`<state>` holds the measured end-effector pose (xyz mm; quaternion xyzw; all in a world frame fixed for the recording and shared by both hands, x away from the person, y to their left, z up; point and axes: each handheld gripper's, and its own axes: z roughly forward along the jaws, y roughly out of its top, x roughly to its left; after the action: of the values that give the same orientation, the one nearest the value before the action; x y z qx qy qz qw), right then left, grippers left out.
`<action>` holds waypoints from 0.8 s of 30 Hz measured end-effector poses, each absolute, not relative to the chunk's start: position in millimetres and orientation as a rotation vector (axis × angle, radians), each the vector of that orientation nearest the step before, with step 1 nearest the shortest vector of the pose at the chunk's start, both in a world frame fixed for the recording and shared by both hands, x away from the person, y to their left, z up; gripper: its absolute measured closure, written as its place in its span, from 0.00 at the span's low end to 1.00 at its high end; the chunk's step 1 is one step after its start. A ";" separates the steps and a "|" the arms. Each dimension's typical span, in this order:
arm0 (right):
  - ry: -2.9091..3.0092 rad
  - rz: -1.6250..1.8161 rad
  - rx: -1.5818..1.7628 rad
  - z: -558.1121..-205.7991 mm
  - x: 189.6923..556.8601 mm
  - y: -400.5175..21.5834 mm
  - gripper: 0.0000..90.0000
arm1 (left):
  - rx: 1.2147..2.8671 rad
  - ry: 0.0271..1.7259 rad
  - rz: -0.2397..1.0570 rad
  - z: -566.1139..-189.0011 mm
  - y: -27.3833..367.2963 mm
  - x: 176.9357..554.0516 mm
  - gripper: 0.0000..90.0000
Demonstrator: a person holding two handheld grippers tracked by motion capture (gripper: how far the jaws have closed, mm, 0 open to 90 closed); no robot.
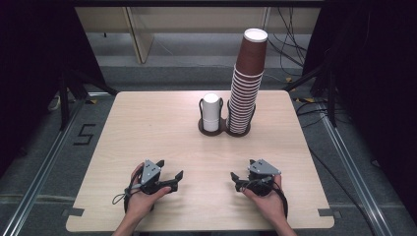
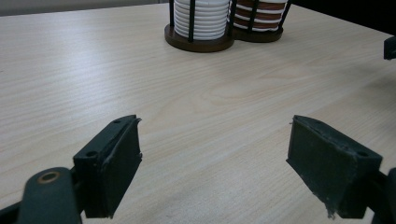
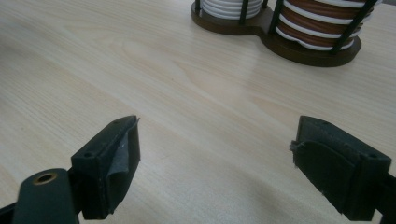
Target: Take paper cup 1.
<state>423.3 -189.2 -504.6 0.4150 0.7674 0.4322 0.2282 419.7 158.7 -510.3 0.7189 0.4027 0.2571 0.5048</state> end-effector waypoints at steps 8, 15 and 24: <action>2.133 1.176 1.086 -504.4 429.2 -187.7 0.20 | 1.704 1.006 0.585 -506.4 154.5 422.3 0.20; 2.125 1.223 1.091 -495.6 432.7 -182.7 0.21 | 1.710 0.950 0.623 -491.6 151.2 427.0 0.21; 2.075 1.264 1.089 -484.5 455.2 -177.1 0.24 | 1.701 0.978 0.583 -475.4 138.1 455.6 0.22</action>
<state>455.2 -177.1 -484.5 0.3974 0.7570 0.4613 0.2371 455.6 138.1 -475.4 0.7097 0.4080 0.2431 0.5204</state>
